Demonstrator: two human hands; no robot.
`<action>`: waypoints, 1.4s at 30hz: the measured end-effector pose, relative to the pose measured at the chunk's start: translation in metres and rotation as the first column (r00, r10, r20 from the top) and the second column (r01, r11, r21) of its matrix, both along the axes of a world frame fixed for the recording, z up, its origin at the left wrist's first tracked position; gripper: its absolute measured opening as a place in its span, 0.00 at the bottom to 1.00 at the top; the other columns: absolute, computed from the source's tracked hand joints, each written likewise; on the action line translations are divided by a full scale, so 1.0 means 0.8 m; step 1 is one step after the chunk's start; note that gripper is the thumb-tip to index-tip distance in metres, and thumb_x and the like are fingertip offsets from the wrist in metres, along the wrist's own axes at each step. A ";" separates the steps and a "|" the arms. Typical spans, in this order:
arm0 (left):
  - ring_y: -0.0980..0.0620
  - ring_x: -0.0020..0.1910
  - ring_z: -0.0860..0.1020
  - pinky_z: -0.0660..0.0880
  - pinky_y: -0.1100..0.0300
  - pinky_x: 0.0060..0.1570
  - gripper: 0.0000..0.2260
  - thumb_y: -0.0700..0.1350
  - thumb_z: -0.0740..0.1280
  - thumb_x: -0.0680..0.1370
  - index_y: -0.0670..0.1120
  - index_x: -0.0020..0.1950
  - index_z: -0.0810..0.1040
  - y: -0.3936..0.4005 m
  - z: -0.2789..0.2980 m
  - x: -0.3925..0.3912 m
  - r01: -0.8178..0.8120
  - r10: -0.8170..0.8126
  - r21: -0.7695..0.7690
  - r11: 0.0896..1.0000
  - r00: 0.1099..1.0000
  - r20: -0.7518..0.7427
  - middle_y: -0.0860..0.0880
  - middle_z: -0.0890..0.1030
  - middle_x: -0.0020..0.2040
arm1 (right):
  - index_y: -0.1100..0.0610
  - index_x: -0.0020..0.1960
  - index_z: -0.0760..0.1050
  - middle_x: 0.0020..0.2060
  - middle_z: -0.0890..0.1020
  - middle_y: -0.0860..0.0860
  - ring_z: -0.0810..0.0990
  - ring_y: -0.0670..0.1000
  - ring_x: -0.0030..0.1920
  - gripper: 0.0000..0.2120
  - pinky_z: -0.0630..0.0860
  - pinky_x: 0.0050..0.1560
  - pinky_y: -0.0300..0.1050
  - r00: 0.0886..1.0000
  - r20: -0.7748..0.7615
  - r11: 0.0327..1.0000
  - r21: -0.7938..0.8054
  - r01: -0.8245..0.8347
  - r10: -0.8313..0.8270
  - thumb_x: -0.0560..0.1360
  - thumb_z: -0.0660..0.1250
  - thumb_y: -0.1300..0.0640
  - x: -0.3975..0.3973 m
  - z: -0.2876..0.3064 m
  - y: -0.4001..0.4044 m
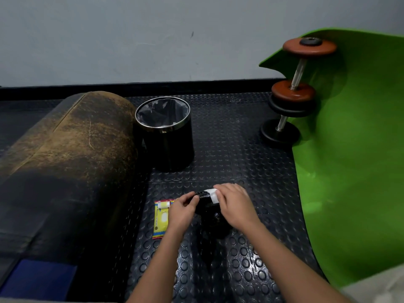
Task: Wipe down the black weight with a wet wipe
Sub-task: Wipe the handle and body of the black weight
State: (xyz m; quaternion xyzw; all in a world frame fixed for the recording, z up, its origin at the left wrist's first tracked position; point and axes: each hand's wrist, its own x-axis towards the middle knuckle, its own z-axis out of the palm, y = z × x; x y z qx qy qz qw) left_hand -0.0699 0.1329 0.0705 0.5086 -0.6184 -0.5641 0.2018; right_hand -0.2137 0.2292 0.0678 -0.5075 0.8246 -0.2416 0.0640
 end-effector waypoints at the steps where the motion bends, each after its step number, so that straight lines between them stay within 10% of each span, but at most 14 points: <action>1: 0.58 0.52 0.77 0.69 0.67 0.53 0.16 0.49 0.68 0.77 0.48 0.63 0.78 0.000 0.000 0.000 0.003 -0.003 -0.002 1.000 1.000 -0.001 0.53 0.80 0.57 | 0.48 0.67 0.76 0.59 0.78 0.40 0.73 0.44 0.62 0.18 0.62 0.70 0.44 1.000 0.021 1.000 -0.020 0.016 -0.015 0.84 0.52 0.47 -0.006 -0.004 0.003; 7: 0.58 0.53 0.76 0.70 0.66 0.55 0.17 0.49 0.68 0.77 0.47 0.65 0.77 0.000 -0.001 0.003 0.019 -0.019 0.001 1.000 1.000 -0.008 0.52 0.80 0.58 | 0.55 0.46 0.77 0.46 0.78 0.49 0.76 0.49 0.44 0.17 0.70 0.38 0.42 0.805 0.510 0.939 0.018 0.343 -0.303 0.84 0.52 0.51 -0.029 -0.004 0.006; 12: 0.57 0.55 0.77 0.71 0.64 0.59 0.16 0.49 0.68 0.77 0.47 0.64 0.77 -0.002 -0.004 0.001 0.012 -0.012 -0.020 1.000 1.000 0.008 0.51 0.80 0.59 | 0.52 0.51 0.77 0.48 0.80 0.47 0.77 0.51 0.53 0.16 0.72 0.57 0.48 0.971 0.035 0.971 0.048 0.236 -0.237 0.82 0.50 0.54 -0.007 -0.008 -0.006; 16: 0.58 0.53 0.77 0.70 0.66 0.56 0.16 0.48 0.68 0.77 0.47 0.64 0.78 -0.002 -0.003 -0.001 0.013 -0.012 -0.036 0.999 1.000 0.025 0.51 0.81 0.58 | 0.49 0.66 0.76 0.60 0.78 0.41 0.72 0.44 0.63 0.18 0.60 0.73 0.46 1.000 -0.011 1.000 -0.014 0.025 -0.026 0.84 0.52 0.49 0.010 -0.005 -0.003; 24: 0.58 0.55 0.76 0.70 0.67 0.56 0.17 0.49 0.67 0.78 0.46 0.66 0.76 0.000 -0.004 0.001 0.020 -0.020 -0.007 1.000 1.000 -0.002 0.50 0.80 0.60 | 0.51 0.38 0.71 0.41 0.76 0.46 0.76 0.52 0.46 0.17 0.68 0.39 0.43 0.853 0.417 0.940 0.013 0.340 -0.314 0.83 0.53 0.51 -0.028 -0.008 0.005; 29: 0.58 0.54 0.78 0.71 0.67 0.56 0.17 0.49 0.68 0.77 0.47 0.64 0.77 -0.002 -0.006 -0.001 0.011 -0.010 -0.023 1.000 1.000 0.013 0.51 0.81 0.59 | 0.55 0.46 0.75 0.46 0.79 0.48 0.76 0.51 0.51 0.17 0.71 0.62 0.51 0.982 0.033 0.981 0.063 0.185 -0.187 0.83 0.50 0.54 -0.003 0.006 -0.012; 33: 0.58 0.53 0.77 0.71 0.66 0.57 0.16 0.49 0.67 0.77 0.46 0.64 0.77 -0.002 -0.005 -0.001 0.022 -0.021 -0.044 0.999 0.999 0.030 0.50 0.81 0.59 | 0.51 0.66 0.76 0.60 0.78 0.42 0.72 0.44 0.64 0.18 0.57 0.75 0.46 1.000 0.009 1.000 -0.012 -0.018 0.018 0.84 0.51 0.51 0.012 0.000 -0.007; 38: 0.58 0.55 0.77 0.70 0.66 0.56 0.17 0.49 0.67 0.77 0.47 0.66 0.76 -0.001 -0.005 0.000 0.021 -0.021 -0.013 1.000 1.000 0.009 0.50 0.80 0.60 | 0.49 0.61 0.78 0.54 0.78 0.41 0.74 0.44 0.56 0.16 0.69 0.59 0.44 0.964 0.206 0.977 -0.090 0.191 -0.169 0.84 0.52 0.50 -0.015 -0.011 0.015; 42: 0.58 0.55 0.76 0.71 0.66 0.57 0.18 0.49 0.67 0.78 0.46 0.66 0.76 -0.001 -0.004 0.001 0.020 -0.020 -0.006 1.000 1.000 0.000 0.50 0.80 0.61 | 0.55 0.47 0.75 0.46 0.78 0.50 0.75 0.48 0.44 0.16 0.70 0.39 0.45 0.757 0.547 0.915 0.041 0.401 -0.357 0.84 0.51 0.52 -0.021 -0.002 0.004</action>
